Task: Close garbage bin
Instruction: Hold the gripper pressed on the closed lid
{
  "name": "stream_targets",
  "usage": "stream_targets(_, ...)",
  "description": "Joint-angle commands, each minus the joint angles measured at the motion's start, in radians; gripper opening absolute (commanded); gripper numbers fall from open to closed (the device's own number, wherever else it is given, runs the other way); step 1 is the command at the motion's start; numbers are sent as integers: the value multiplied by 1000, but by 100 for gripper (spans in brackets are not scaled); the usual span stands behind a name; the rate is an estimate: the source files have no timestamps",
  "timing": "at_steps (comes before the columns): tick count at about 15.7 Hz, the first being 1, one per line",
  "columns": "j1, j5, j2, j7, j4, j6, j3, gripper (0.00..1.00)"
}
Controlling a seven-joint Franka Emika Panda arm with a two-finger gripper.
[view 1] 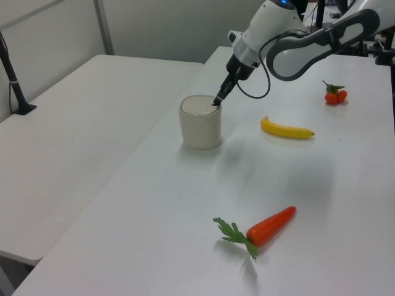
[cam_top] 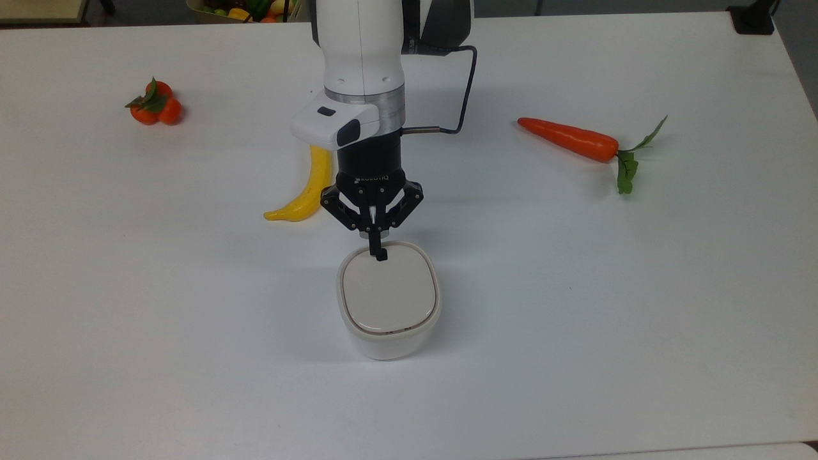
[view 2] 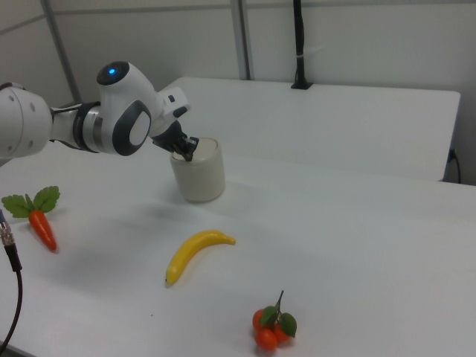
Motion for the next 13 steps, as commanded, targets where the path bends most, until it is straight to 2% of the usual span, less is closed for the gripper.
stream_targets(1,4,-8,10,2,-17,-13,-1,0)
stream_targets(6,3,-4,7,4,19,-7,-1,0)
stream_targets(13,6,-5,15,4,20,44,-1,0)
